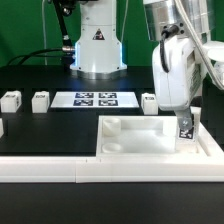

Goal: Assemble square table

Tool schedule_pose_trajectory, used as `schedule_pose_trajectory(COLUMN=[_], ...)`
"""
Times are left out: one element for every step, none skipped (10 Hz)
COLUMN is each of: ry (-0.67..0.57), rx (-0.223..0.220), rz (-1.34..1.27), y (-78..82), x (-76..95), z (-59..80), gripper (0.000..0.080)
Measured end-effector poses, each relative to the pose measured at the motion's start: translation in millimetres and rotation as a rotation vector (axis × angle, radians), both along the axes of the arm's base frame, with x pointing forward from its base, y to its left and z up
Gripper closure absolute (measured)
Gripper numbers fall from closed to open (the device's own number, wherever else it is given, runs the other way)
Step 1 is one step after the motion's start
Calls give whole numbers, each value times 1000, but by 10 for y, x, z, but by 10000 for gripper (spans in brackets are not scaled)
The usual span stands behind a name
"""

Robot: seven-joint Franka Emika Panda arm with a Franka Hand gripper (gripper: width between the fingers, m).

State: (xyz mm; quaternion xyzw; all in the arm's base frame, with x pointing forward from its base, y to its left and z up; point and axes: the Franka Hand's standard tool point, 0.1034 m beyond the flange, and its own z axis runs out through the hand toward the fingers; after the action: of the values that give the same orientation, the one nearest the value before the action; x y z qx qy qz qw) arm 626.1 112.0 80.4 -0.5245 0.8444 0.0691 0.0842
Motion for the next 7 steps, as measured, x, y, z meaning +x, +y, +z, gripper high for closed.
schedule_pose_trajectory(ry=[0,0,-3,-17,-72,-107,-116], rx=[0,0,-1,-5,-13,-10,-18], rz=[0,0,15,68,270,410,409], y=[0,0,0,2,21,42,46], x=[0,0,-1,5,27,40,38], z=[0,-1,-1,11,124,256,295], gripper=[151,151,151,151,151,151,151])
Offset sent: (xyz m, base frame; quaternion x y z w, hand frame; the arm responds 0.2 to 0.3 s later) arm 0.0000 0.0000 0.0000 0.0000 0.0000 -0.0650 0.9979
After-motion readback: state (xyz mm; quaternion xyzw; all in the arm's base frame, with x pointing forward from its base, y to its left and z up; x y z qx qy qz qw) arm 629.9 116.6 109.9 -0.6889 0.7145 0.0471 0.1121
